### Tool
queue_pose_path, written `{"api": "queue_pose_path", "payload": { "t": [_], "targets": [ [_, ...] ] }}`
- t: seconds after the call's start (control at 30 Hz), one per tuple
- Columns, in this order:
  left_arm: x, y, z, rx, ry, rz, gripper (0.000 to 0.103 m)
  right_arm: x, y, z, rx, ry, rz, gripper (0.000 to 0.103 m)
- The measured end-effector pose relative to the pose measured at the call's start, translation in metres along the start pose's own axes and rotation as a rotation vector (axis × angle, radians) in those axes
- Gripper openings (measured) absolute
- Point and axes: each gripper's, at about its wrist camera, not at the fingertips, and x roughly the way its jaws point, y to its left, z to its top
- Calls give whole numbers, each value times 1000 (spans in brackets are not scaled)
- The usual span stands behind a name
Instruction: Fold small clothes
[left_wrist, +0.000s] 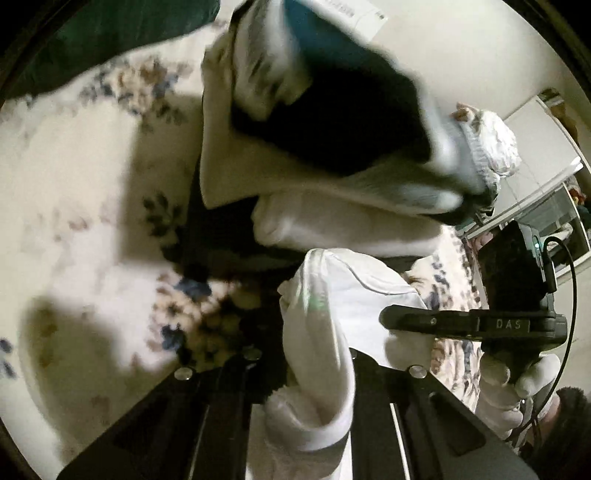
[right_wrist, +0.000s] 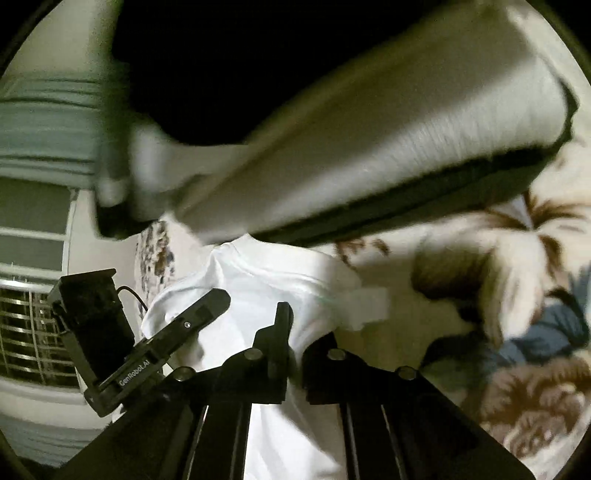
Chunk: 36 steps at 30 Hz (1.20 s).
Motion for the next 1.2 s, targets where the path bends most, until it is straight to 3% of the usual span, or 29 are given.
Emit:
{"api": "queue_pose_path", "payload": {
  "t": [0.27, 0.4, 0.47, 0.5, 0.57, 0.6, 0.63, 0.77, 0.83, 0.93, 1.1, 1.2],
  "targets": [
    [-67, -27, -27, 30, -94, -36, 8, -52, 43, -53, -121, -62, 50, 5],
    [-101, -36, -65, 31, -90, -62, 10, -72, 70, -97, -190, -65, 60, 5],
    [-114, -37, -85, 19, -72, -74, 12, -111, 56, -120, -215, -45, 76, 5],
    [-122, -37, -100, 8, -53, -79, 16, -119, 51, -138, -222, -33, 80, 5],
    [-135, -36, -131, -26, -2, -77, 36, -131, 46, -170, -222, 17, 93, 7],
    [-140, -34, -149, -50, 27, -65, 51, -131, 40, -187, -214, 58, 97, 13],
    [-145, -31, -169, -80, 63, -52, 59, -132, 36, -200, -205, 94, 93, 17],
    [-154, -12, -223, -182, 204, 23, 59, -125, -2, -255, -144, 240, 21, 59],
    [-163, -2, -238, -233, 227, 41, 59, -125, -19, -268, -110, 268, -11, 63],
    [-171, 12, -235, -280, 205, 60, 59, -135, -40, -271, -22, 249, -21, 65],
    [-159, 20, -201, -296, 112, 91, 59, -144, -50, -252, 144, 155, 22, 65],
    [-134, 21, -196, -283, 129, 114, 59, -123, -49, -249, 248, 144, 40, 65]
  ]
}}
